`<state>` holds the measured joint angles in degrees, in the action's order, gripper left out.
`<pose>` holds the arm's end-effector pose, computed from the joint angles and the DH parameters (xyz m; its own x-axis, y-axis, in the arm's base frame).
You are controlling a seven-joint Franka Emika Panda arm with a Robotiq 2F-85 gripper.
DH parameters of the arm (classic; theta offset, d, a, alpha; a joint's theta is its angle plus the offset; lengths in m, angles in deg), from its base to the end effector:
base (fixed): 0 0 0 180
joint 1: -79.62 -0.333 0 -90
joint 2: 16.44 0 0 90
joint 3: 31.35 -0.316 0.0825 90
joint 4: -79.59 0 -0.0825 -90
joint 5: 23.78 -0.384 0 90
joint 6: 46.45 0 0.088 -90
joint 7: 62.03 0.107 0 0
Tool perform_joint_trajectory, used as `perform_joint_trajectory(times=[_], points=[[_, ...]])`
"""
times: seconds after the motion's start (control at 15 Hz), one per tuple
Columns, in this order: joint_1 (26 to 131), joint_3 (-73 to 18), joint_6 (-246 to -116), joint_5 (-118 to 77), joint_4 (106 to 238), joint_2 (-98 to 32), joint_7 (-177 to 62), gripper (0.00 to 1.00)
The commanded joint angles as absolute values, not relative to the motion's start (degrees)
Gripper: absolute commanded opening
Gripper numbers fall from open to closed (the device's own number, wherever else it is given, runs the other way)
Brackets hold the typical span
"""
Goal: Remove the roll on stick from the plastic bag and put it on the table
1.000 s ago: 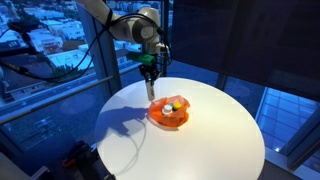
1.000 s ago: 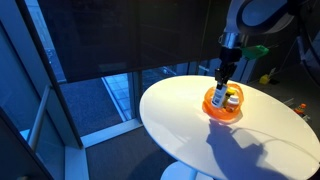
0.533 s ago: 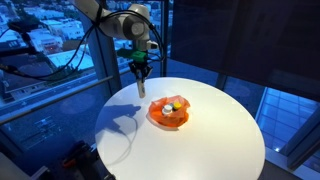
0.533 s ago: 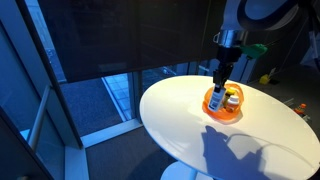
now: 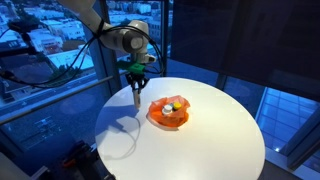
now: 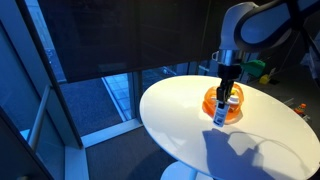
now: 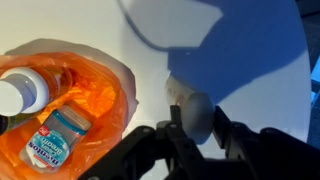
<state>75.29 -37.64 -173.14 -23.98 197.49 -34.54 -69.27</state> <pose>0.5627 0.1047 0.2700 0.9406 0.3025 -0.1541 0.2973 -0.9531 -0.0563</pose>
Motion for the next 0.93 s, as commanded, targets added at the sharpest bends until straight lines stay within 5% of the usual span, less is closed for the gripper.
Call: perform_joint_trajectory(times=[0.0,0.27,0.33,0.4,0.87], points=[[75.54,-37.50,-175.48,-23.93,198.63,-35.62,-70.76,0.11],[75.43,-37.40,-178.03,-23.43,199.74,-36.76,-70.47,0.11],[75.47,-37.46,-178.03,-23.57,199.78,-36.41,-70.53,0.22],[75.63,-37.59,-177.88,-23.93,199.92,-35.90,-70.82,0.60],[75.25,-37.08,-165.57,-23.35,199.27,-30.07,-68.54,1.00]])
